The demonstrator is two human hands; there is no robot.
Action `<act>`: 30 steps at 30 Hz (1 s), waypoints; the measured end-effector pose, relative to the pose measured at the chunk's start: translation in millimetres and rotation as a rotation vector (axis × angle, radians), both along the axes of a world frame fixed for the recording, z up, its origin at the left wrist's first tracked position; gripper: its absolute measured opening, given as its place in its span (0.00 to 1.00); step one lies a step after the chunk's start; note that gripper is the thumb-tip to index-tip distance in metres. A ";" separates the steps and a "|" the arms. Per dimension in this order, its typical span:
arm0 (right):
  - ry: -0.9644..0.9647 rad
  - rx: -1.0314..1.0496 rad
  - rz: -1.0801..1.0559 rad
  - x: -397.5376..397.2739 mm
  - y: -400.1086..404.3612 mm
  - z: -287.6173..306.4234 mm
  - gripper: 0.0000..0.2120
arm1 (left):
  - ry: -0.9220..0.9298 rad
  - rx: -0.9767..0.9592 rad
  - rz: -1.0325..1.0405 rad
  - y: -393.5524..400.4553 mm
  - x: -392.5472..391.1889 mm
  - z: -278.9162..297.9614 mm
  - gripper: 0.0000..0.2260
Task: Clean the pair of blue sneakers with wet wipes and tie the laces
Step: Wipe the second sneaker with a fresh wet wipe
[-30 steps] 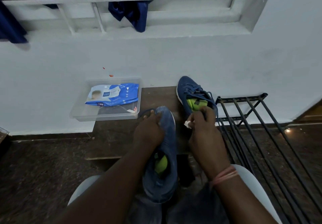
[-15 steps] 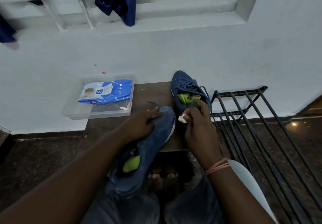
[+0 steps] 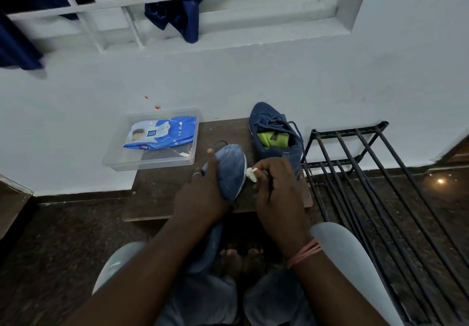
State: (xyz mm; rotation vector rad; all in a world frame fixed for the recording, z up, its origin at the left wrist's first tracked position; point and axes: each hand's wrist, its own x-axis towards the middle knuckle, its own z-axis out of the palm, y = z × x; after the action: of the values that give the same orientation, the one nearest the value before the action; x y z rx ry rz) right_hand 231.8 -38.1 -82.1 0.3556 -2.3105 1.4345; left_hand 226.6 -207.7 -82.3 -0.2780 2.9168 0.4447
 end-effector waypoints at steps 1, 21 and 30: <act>-0.018 -0.009 0.024 0.1 -1.2 -2.5 0.04 | 0.004 0.038 0.015 -5.3 -1.3 1.9 0.57; -0.881 -0.690 0.193 10.5 -39.9 -42.3 0.14 | 0.138 0.646 0.297 -35.5 41.0 4.4 0.28; -0.490 -0.321 0.102 17.6 -32.0 -31.9 0.08 | 0.346 0.629 0.464 3.0 78.0 -8.9 0.25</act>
State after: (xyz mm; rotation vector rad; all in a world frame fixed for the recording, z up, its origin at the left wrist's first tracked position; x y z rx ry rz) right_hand 249.3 -70.1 -113.9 0.0246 -2.3790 2.0988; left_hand 304.6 -204.6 -91.2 -0.8447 2.8002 1.5684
